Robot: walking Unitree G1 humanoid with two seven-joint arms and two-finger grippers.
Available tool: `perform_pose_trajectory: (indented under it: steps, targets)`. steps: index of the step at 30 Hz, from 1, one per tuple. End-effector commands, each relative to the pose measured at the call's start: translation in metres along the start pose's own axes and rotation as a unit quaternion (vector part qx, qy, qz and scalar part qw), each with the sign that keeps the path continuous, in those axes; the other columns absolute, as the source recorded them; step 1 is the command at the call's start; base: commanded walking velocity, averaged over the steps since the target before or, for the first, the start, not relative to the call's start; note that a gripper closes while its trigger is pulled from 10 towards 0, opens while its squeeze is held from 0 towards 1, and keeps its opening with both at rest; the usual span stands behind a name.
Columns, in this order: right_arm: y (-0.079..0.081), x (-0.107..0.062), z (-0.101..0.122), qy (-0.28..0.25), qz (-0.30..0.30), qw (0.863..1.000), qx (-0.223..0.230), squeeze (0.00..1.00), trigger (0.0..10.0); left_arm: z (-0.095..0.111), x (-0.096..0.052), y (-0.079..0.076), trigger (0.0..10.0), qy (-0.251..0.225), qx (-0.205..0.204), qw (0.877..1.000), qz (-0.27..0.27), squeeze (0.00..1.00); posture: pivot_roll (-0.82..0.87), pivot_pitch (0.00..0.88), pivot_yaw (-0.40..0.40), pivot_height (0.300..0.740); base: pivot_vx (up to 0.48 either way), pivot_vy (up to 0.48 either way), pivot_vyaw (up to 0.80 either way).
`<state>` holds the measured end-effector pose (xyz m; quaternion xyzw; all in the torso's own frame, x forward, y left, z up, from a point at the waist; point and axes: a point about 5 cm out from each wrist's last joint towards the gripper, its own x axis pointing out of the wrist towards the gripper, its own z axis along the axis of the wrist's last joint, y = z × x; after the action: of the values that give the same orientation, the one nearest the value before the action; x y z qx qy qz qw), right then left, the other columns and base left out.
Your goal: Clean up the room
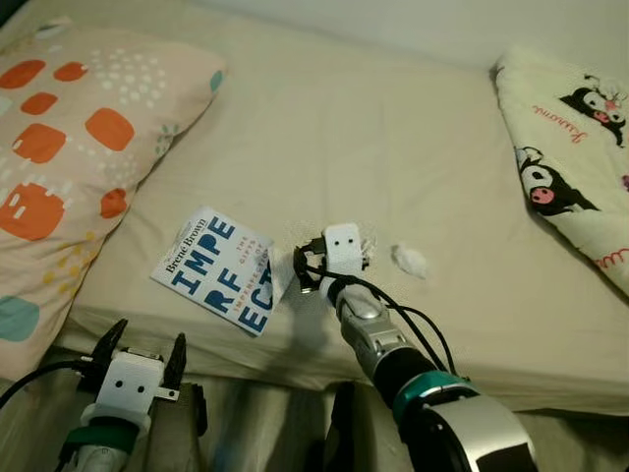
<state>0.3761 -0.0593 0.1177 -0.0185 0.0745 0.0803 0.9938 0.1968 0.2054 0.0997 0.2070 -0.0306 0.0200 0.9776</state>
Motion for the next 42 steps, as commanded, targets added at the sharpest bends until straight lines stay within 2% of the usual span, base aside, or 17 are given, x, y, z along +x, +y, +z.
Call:
perform_pose_trajectory:
  steps: [1,2,5,6,9,10,13,17,18,20,21,22,23,27,28,29,42]
  targets:
    - [-0.008,-0.002,-0.010,0.030,-0.030,0.999,0.002,1.00,10.0,-0.003,-0.006,-0.005,10.0,0.021,-0.007,1.000,-0.019,0.00,0.24,0.340,-0.127,0.580,0.000,0.000,0.00]
    - [-0.015,-0.002,-0.014,0.039,-0.052,0.998,0.005,1.00,10.0,-0.001,-0.007,-0.003,10.0,0.022,-0.007,0.999,-0.024,0.00,0.24,0.348,-0.113,0.580,0.000,0.000,0.00]
    - [-0.015,-0.002,-0.014,0.039,-0.052,0.998,0.005,1.00,10.0,-0.001,-0.007,-0.003,10.0,0.022,-0.007,0.999,-0.024,0.00,0.24,0.348,-0.113,0.580,0.000,0.000,0.00]
    - [-0.019,-0.003,-0.017,0.044,-0.069,0.997,0.009,1.00,10.0,0.001,-0.009,-0.001,10.0,0.024,-0.006,0.999,-0.030,0.00,0.25,0.349,-0.094,0.580,0.000,0.000,0.00]
    - [-0.036,-0.006,-0.024,0.050,-0.110,0.992,0.047,1.00,10.0,0.008,-0.010,0.003,10.0,0.028,-0.001,0.999,-0.047,0.00,0.26,0.355,-0.060,0.580,0.000,0.000,0.00]
    - [-0.036,-0.006,-0.024,0.050,-0.110,0.992,0.047,1.00,10.0,0.008,-0.010,0.003,10.0,0.028,-0.001,0.999,-0.047,0.00,0.26,0.355,-0.060,0.580,0.000,0.000,0.00]
    - [-0.046,-0.009,-0.028,0.051,-0.126,0.987,0.087,1.00,10.0,0.009,-0.010,0.006,10.0,0.035,-0.003,0.998,-0.053,0.00,0.26,0.351,-0.037,0.580,0.000,0.000,0.00]
    - [-0.049,-0.010,-0.032,0.061,-0.134,0.984,0.104,1.00,10.0,0.010,-0.011,0.006,10.0,0.041,-0.003,0.997,-0.061,0.00,0.26,0.352,-0.028,0.580,0.000,0.000,0.00]
    - [-0.048,-0.011,-0.035,0.069,-0.135,0.982,0.114,0.87,10.0,0.010,-0.011,0.006,10.0,0.042,-0.002,0.997,-0.064,0.00,0.27,0.350,-0.022,0.580,0.000,0.000,0.00]
    - [-0.048,-0.011,-0.036,0.075,-0.135,0.981,0.121,0.87,10.0,0.010,-0.011,0.006,10.0,0.043,-0.002,0.997,-0.065,0.00,0.27,0.350,-0.022,0.580,0.000,0.000,0.00]
    - [-0.047,-0.011,-0.037,0.079,-0.132,0.979,0.131,0.41,10.0,0.011,-0.011,0.007,10.0,0.044,-0.002,0.997,-0.067,0.00,0.28,0.349,-0.017,0.580,0.000,0.000,0.00]
    - [-0.046,-0.011,-0.038,0.082,-0.129,0.979,0.135,0.16,10.0,0.011,-0.012,0.008,10.0,0.046,-0.001,0.997,-0.069,0.00,0.28,0.350,-0.016,0.580,0.000,0.000,0.00]
    - [-0.044,-0.011,-0.038,0.082,-0.125,0.979,0.138,0.00,10.0,0.012,-0.012,0.009,10.0,0.047,-0.001,0.996,-0.070,0.00,0.28,0.350,-0.015,0.580,0.000,0.000,0.00]
    - [-0.042,-0.010,-0.036,0.079,-0.118,0.979,0.145,0.00,10.0,0.012,-0.013,0.011,10.0,0.049,0.001,0.996,-0.070,0.00,0.29,0.349,-0.013,0.580,0.000,0.000,0.00]
    - [-0.041,-0.010,-0.035,0.076,-0.115,0.979,0.150,0.00,7.8,0.012,-0.013,0.012,10.0,0.050,0.001,0.996,-0.070,0.00,0.29,0.348,-0.012,0.580,0.000,0.000,0.00]
    - [-0.040,-0.009,-0.034,0.073,-0.113,0.978,0.160,0.00,0.0,0.013,-0.014,0.013,10.0,0.052,0.002,0.996,-0.070,0.00,0.29,0.346,-0.014,0.580,0.000,0.000,0.00]
    - [-0.040,-0.009,-0.034,0.069,-0.106,0.977,0.174,0.00,0.0,0.013,-0.015,0.011,10.0,0.058,0.000,0.996,-0.072,0.00,0.29,0.330,-0.017,0.580,0.000,0.000,0.00]
